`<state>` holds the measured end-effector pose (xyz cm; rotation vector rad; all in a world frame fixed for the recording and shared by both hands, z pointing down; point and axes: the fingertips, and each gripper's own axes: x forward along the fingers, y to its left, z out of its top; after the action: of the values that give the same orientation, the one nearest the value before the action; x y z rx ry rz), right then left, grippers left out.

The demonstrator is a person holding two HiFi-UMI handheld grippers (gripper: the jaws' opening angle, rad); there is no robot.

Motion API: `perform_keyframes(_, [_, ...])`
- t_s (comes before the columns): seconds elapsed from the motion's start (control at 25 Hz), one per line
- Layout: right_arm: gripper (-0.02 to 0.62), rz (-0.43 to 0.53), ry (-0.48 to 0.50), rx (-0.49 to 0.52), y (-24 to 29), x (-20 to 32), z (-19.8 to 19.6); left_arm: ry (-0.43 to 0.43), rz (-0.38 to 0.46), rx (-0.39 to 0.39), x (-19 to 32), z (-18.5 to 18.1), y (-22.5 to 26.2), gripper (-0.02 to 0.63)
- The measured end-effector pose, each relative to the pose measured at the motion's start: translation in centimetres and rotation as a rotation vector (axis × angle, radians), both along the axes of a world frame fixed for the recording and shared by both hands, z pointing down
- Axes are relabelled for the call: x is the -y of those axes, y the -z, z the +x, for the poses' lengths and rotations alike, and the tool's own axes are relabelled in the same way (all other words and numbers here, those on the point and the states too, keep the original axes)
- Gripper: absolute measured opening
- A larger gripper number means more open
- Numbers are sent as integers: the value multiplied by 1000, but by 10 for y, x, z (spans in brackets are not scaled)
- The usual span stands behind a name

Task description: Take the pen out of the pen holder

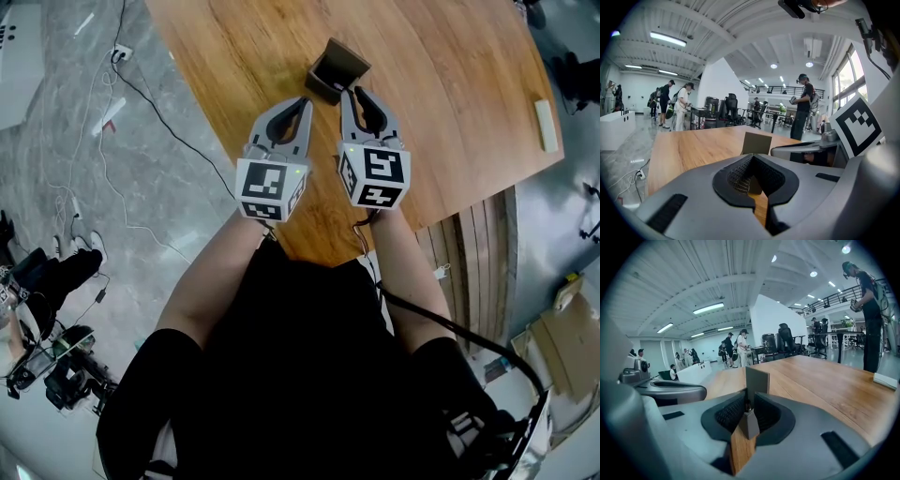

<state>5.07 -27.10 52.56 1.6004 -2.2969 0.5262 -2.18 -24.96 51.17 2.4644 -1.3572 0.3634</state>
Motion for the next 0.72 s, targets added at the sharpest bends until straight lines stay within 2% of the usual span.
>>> perform_keyframes(0.16, [41,41,-10,4,18,7,1,-2,26,-2,8,-3,10,0])
perform_keyframes(0.4, [18,212,25,10,112,-45,-2,-8,117,-23,-34,-1,85,0])
perform_keyframes(0.56, [15,310,47,19,146,-66,-3,-12,159,-32,-48,3,108,1])
perform_keyframes(0.72, [14,360,56,12,169,-86,-4,-18,185,-31,-64,3,127,2])
